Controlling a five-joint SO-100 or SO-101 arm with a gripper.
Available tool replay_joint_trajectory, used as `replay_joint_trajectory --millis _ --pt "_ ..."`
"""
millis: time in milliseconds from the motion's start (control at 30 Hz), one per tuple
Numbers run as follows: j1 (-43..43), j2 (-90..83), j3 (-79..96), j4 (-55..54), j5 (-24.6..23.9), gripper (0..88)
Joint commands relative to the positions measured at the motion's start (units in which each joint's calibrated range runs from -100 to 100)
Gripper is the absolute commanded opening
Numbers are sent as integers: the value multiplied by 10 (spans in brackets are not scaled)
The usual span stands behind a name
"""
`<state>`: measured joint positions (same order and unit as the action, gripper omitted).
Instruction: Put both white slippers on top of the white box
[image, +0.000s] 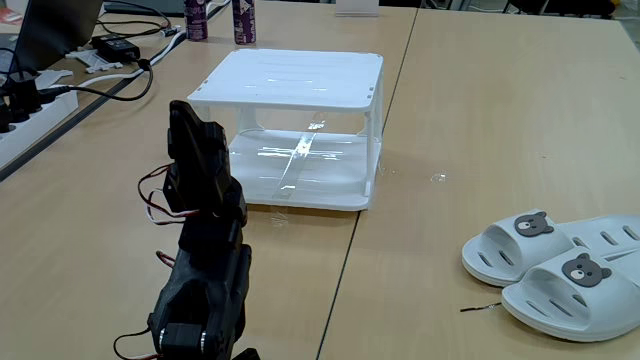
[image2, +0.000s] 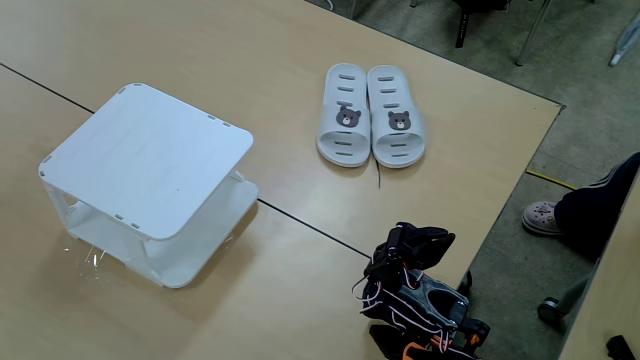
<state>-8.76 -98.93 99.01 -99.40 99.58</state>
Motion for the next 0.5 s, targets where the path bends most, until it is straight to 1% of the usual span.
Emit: replay_joint_trajectory --millis 0,267,367,467 --pt "-4 -1 1 0 4 7" --pt "4 9 1 0 4 7" --pt "6 86 1 0 4 7" --pt "7 204 1 0 4 7"
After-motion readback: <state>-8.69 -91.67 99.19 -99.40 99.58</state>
